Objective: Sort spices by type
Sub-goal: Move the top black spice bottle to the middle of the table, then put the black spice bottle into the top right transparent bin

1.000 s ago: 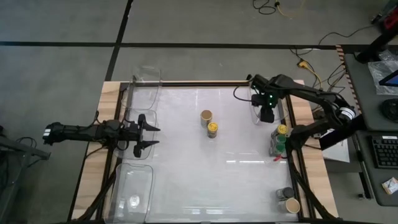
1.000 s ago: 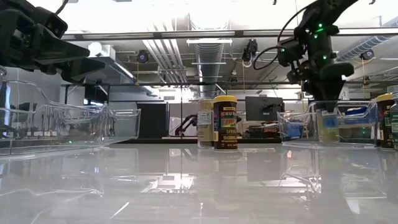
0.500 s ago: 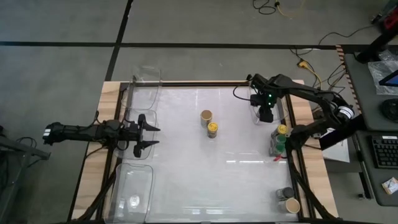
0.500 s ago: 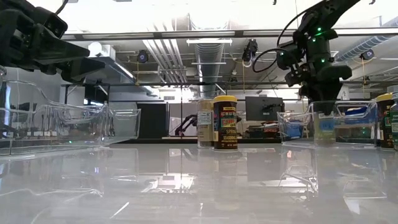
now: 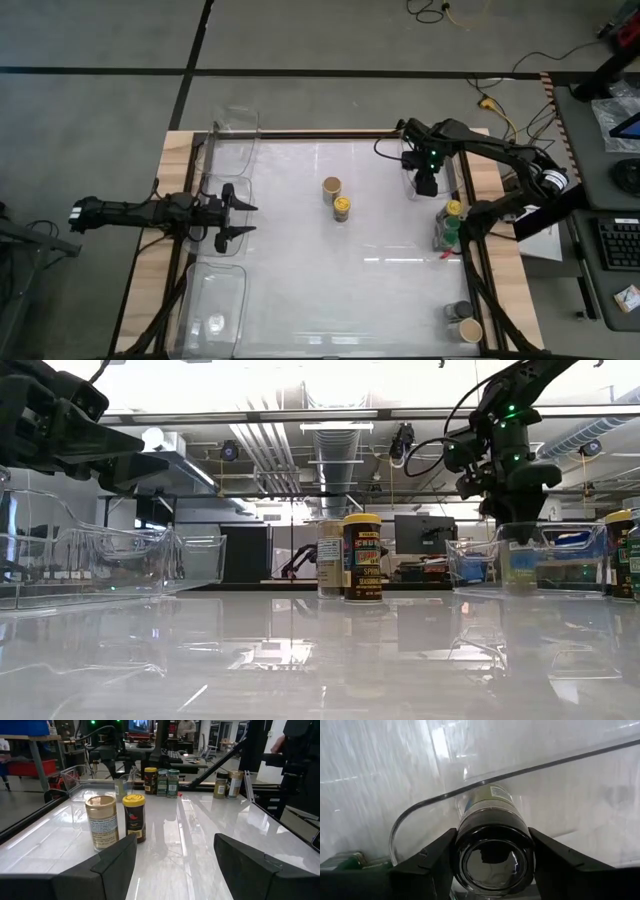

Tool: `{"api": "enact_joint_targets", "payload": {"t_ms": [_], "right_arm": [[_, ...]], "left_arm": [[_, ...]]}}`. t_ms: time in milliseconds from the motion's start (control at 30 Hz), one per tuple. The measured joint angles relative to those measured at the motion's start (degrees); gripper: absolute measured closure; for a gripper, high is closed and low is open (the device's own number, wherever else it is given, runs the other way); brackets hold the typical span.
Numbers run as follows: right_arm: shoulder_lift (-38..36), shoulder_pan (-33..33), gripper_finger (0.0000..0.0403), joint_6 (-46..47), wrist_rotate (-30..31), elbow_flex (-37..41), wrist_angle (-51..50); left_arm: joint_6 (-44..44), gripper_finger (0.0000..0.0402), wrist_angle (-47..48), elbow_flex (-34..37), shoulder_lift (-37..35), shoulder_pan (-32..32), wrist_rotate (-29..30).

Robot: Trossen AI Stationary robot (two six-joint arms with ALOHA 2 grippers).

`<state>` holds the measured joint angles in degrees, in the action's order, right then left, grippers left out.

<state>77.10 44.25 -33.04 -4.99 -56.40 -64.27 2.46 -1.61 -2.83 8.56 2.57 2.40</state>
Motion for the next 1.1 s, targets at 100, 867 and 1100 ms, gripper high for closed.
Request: {"api": "enact_joint_targets", "payload": {"t_ms": [100, 867, 1100], "right_arm": [[0.0, 0.0, 0.0194, 0.09, 0.02, 0.0, 0.0], [-2.41, -0.11, 0.0061, 5.54, 0.03, -4.84, -3.81], [-4.64, -0.37, 0.0051, 7.41, 0.02, -10.08, -3.87]], "left_arm": [[0.0, 0.0151, 0.0, 0.0, 0.0, 0.0, -0.01], [0.0, 0.0151, -0.02, -0.01, -0.02, 0.0, 0.0], [0.01, 0.0151, -0.01, 0.0, -0.01, 0.0, 0.01]]}}
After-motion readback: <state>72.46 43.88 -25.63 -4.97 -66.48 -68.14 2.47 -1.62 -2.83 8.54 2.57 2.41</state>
